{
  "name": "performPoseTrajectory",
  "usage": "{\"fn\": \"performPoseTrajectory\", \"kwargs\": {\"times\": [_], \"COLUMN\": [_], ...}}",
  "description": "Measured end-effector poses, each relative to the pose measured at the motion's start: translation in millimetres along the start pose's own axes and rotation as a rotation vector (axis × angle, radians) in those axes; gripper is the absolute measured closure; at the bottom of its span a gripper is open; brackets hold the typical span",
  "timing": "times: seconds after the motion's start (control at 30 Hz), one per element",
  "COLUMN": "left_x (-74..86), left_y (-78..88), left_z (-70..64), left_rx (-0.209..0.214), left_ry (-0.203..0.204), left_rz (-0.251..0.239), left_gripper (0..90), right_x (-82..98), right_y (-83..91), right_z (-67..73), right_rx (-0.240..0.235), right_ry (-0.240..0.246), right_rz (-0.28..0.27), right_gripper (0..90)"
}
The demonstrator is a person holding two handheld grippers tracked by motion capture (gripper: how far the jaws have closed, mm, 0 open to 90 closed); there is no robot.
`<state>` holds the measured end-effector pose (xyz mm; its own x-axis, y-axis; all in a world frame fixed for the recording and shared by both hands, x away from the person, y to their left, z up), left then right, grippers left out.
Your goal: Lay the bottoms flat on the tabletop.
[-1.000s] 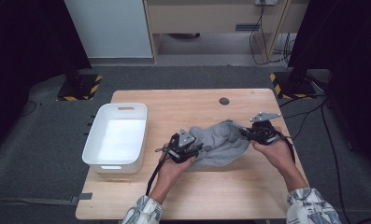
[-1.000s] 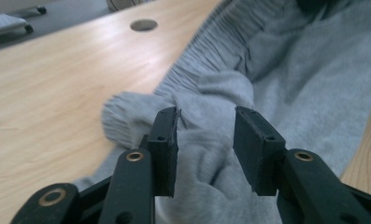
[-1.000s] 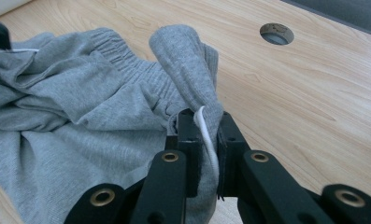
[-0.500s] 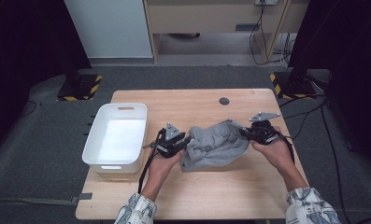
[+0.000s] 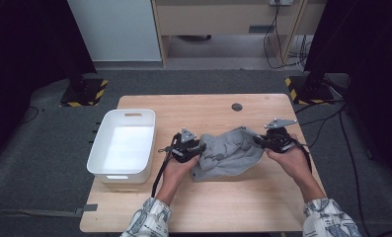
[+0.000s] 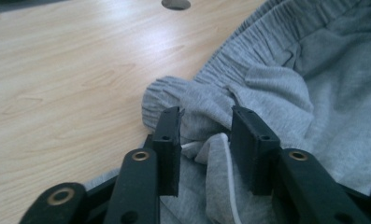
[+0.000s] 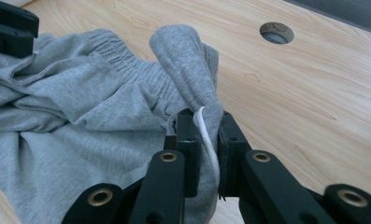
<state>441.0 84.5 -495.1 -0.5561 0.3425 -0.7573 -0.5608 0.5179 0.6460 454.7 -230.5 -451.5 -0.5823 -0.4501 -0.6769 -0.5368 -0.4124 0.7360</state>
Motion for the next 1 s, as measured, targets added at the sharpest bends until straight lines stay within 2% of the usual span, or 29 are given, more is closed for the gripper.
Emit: {"fn": "performPoseTrajectory", "kwargs": {"times": [0.07,0.3,0.4,0.47,0.57,0.63,0.77,0.93,1.0], "left_x": [3.7,19.9,23.3,24.9,27.4,28.7,30.8,31.7,32.5], "left_y": [-1.6,-3.1,-2.6,-2.8,-3.5,-3.4,-1.9,4.8,7.1], "left_z": [-0.4,-1.6,-2.7,-4.8,-8.4,-9.1,-6.7,-1.5,1.9], "left_rx": [0.001,0.063,0.072,0.083,0.098,0.103,0.09,0.02,0.011], "left_ry": [-0.004,-0.001,-0.027,-0.048,-0.077,-0.08,-0.072,-0.097,-0.096], "left_rz": [0.016,0.055,0.075,0.092,0.122,0.127,0.129,0.129,0.129], "left_gripper": [59.5,54.2,54.5,58.7,70.7,77.7,82.9,84.6,86.2], "right_x": [0.0,-0.9,-2.1,-2.8,-3.7,-3.8,-2.1,2.2,3.8], "right_y": [-0.2,-0.7,-2.0,-2.8,-3.5,-3.2,-1.9,0.0,0.7], "right_z": [0.6,1.3,2.5,3.4,5.0,5.5,3.2,-4.1,-6.6], "right_rx": [-0.002,-0.008,-0.013,-0.014,-0.014,-0.008,0.016,0.055,0.06], "right_ry": [-0.006,-0.002,0.002,0.003,0.008,0.013,0.02,0.001,-0.006], "right_rz": [0.002,0.005,0.009,0.009,0.013,0.015,0.031,0.045,0.046], "right_gripper": [82.4,81.7,81.1,81.3,82.3,83.2,84.4,84.9,85.0]}}
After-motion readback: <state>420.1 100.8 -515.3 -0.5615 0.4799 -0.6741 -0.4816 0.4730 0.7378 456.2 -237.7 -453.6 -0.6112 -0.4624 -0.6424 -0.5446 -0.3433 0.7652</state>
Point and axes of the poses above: each handheld gripper's, and its own axes: y roughly backward along the jaws, x roughly out of its underside, z roughly to its left, the point moved 1 cm from there along -y, roughly forward along the jaws, and after that the axes turned 6 degrees about z, right-handed, at the moved point
